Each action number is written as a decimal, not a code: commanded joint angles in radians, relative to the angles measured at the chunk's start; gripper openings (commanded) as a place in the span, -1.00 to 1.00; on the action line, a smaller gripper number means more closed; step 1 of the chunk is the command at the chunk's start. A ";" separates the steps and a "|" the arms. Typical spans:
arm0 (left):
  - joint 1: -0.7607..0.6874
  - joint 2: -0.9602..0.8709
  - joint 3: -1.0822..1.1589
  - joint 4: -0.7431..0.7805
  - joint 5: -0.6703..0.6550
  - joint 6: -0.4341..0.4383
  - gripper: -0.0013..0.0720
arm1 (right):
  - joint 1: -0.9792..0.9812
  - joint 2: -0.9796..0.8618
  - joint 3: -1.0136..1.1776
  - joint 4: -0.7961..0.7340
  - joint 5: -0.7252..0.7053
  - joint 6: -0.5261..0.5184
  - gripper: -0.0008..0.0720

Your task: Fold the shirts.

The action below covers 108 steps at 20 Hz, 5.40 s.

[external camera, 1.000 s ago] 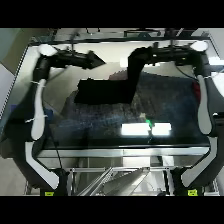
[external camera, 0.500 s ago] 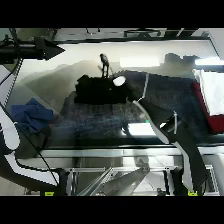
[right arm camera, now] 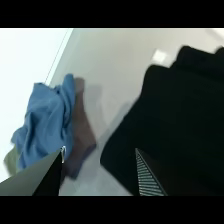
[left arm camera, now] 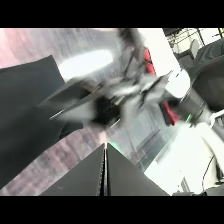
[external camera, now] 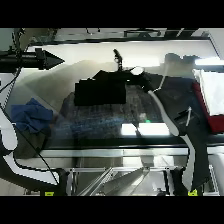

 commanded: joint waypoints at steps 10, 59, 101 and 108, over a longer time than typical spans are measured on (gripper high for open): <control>0.001 0.000 -0.008 0.000 -0.006 0.010 -0.92 | -0.296 -0.077 0.000 -0.436 0.335 0.286 0.97; -0.241 0.000 -0.010 0.008 -0.070 0.062 -0.92 | -1.180 0.409 -0.134 -1.171 0.770 0.652 -0.92; -0.102 0.655 -1.130 0.004 0.061 0.218 -0.94 | -0.238 1.260 -1.023 -1.007 0.386 0.686 -0.92; -0.102 0.706 -1.130 0.005 0.124 0.218 -0.94 | -0.238 1.259 -1.023 -0.959 0.453 0.685 -0.92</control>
